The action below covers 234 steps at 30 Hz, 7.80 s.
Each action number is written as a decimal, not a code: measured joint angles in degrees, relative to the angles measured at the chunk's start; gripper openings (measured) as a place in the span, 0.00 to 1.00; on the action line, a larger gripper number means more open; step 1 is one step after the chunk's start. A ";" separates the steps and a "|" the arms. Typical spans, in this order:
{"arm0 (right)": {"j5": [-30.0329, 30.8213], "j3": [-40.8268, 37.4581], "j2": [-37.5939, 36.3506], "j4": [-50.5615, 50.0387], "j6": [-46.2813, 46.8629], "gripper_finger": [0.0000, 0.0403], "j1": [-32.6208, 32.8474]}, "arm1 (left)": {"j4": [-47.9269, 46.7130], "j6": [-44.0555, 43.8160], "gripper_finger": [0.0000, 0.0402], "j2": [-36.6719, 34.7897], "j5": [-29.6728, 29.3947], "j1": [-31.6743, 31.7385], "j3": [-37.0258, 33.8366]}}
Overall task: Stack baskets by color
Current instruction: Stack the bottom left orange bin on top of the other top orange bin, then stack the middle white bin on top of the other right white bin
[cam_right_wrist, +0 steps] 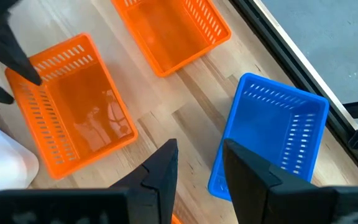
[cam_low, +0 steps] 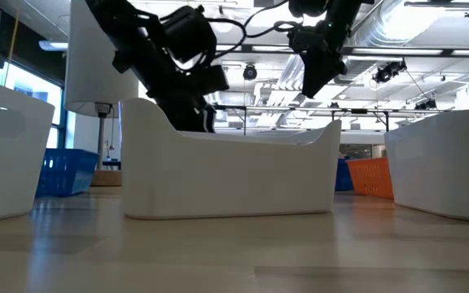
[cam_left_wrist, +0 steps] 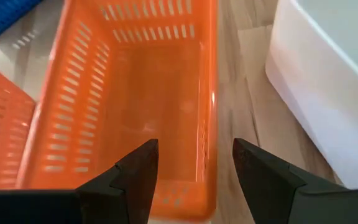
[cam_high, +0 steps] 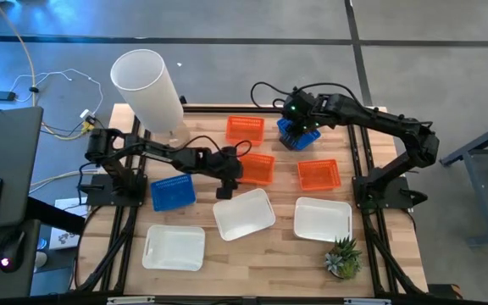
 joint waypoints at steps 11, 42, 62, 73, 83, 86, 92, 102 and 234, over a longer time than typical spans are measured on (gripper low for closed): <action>0.01 0.00 0.02 0.07 0.01 0.28 2.52 | 0.08 -0.08 0.46 2.36 -0.03 0.02 0.07; 0.23 0.00 0.02 0.36 1.37 0.28 3.83 | -1.19 3.33 0.00 -6.41 -1.96 1.28 -0.01; 0.25 0.00 0.02 0.46 1.37 0.28 3.81 | -1.08 22.00 0.00 -10.04 -5.16 15.46 0.07; 0.25 0.00 0.02 1.01 1.37 0.28 3.81 | 1.87 23.45 0.00 -8.93 -4.50 16.69 0.05; 0.25 0.00 0.02 1.01 2.83 0.28 3.81 | 2.94 24.77 0.00 -8.86 -3.50 18.44 0.05; 0.25 0.00 0.02 1.01 2.86 0.28 3.81 | 3.24 24.09 0.00 -8.60 -1.92 18.82 0.05; 0.25 0.00 0.02 1.09 2.86 0.28 3.81 | 4.99 24.46 0.00 -5.93 -0.63 19.24 0.05; 0.25 0.00 0.02 1.20 2.86 0.28 3.81 | 5.95 24.87 0.00 -1.66 -1.01 21.19 0.03; -6.24 -0.02 24.28 22.18 -20.79 0.02 28.81 | -34.92 -30.69 0.39 -29.76 -13.70 -22.97 -0.15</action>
